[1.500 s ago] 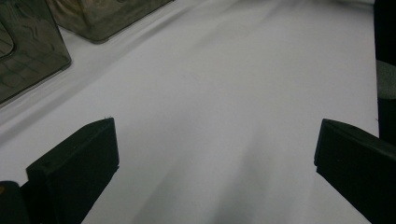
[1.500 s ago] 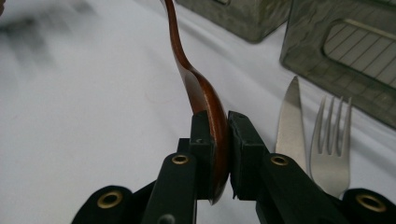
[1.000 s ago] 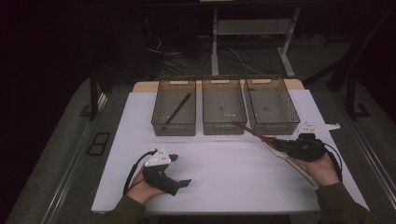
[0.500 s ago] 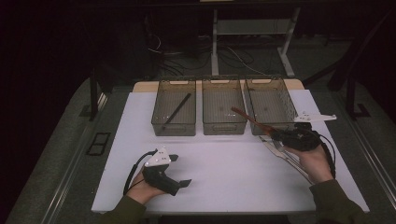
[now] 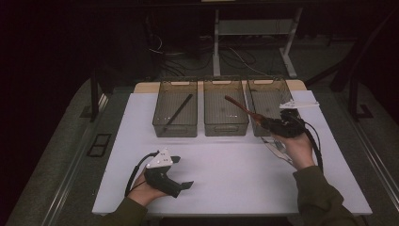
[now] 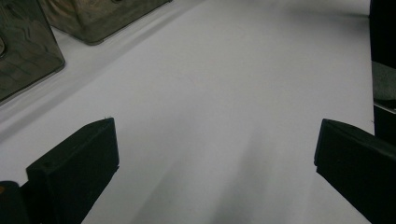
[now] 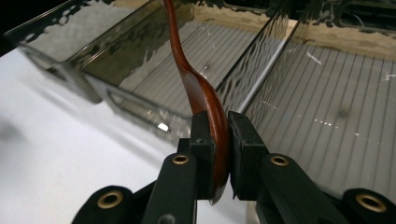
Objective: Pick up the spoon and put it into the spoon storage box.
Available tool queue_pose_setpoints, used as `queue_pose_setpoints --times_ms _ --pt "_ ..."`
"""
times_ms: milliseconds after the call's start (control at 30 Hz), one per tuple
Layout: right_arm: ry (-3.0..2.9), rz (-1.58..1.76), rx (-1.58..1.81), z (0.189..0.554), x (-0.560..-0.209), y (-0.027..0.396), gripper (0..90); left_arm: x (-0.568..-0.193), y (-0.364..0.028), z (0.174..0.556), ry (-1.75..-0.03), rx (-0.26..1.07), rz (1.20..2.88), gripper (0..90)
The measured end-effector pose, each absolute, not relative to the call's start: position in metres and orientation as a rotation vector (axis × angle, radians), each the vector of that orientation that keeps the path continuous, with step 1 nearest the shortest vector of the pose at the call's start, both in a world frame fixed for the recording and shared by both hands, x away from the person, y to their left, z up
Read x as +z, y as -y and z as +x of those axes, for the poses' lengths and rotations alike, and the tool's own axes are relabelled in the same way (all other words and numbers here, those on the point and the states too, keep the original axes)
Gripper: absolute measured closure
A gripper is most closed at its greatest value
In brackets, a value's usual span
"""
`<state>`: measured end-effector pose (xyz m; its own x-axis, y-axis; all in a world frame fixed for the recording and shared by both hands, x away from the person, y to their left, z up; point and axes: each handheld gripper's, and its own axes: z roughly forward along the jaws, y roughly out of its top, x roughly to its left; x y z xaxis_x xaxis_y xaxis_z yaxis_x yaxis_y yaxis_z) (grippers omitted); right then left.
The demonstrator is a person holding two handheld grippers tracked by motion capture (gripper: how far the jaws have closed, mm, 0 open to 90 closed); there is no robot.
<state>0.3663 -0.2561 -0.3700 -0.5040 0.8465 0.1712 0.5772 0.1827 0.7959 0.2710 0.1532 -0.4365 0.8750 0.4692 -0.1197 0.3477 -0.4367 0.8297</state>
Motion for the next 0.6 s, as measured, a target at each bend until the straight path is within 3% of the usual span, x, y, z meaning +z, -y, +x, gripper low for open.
queue_pose_setpoints --times_ms 600 --pt "-2.180 1.392 1.136 0.414 -0.373 0.208 81.3 -0.436 -0.151 0.271 -0.584 0.151 2.067 0.0"
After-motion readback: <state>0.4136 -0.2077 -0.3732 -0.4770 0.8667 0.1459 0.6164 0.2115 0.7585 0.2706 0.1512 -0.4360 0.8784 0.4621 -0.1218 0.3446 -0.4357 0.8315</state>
